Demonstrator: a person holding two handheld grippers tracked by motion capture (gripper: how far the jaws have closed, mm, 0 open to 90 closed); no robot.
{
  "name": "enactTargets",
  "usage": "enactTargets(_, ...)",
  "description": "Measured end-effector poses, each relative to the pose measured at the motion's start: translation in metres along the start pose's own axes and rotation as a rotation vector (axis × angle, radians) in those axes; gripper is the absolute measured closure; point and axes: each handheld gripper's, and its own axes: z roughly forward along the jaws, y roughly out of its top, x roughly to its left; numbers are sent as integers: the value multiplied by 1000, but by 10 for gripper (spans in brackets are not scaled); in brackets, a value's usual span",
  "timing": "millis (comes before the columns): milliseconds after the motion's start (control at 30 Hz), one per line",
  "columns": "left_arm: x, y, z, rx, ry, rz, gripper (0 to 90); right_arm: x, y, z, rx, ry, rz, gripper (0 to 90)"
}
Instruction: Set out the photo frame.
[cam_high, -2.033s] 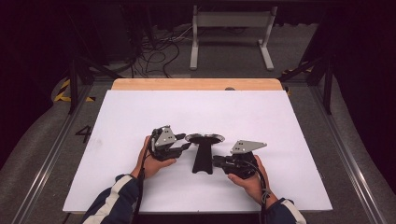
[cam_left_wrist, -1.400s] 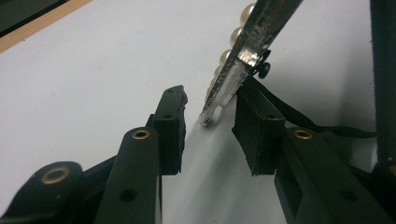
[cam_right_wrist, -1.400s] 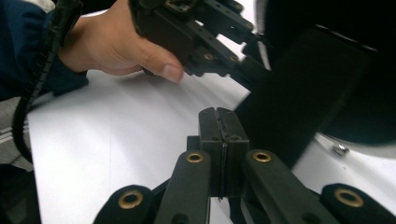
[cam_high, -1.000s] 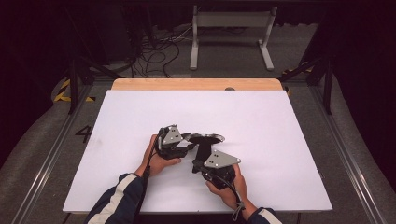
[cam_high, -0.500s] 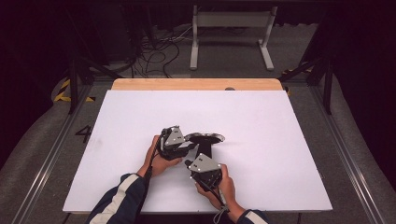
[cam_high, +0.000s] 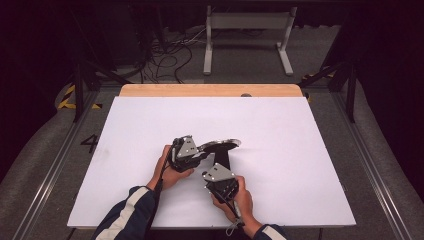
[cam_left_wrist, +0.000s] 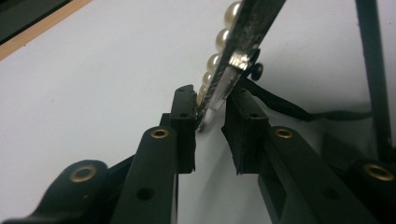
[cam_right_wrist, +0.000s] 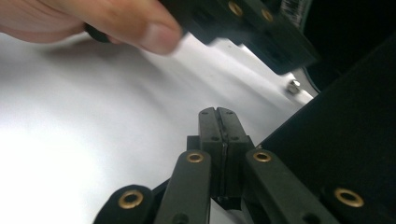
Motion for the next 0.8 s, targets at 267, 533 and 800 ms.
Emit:
enactTargets(267,-3,-1,-3,7,13,22,794,-11,-5,-3,6,7,36,900)
enactTargets(533,-5,-1,-4,16,21,42,808,-19,-10,-7,14,24,62,900)
enactTargets(800,-5,-2,-1,-3,15,17,766,-25,-13,-11,20,30,81,900)
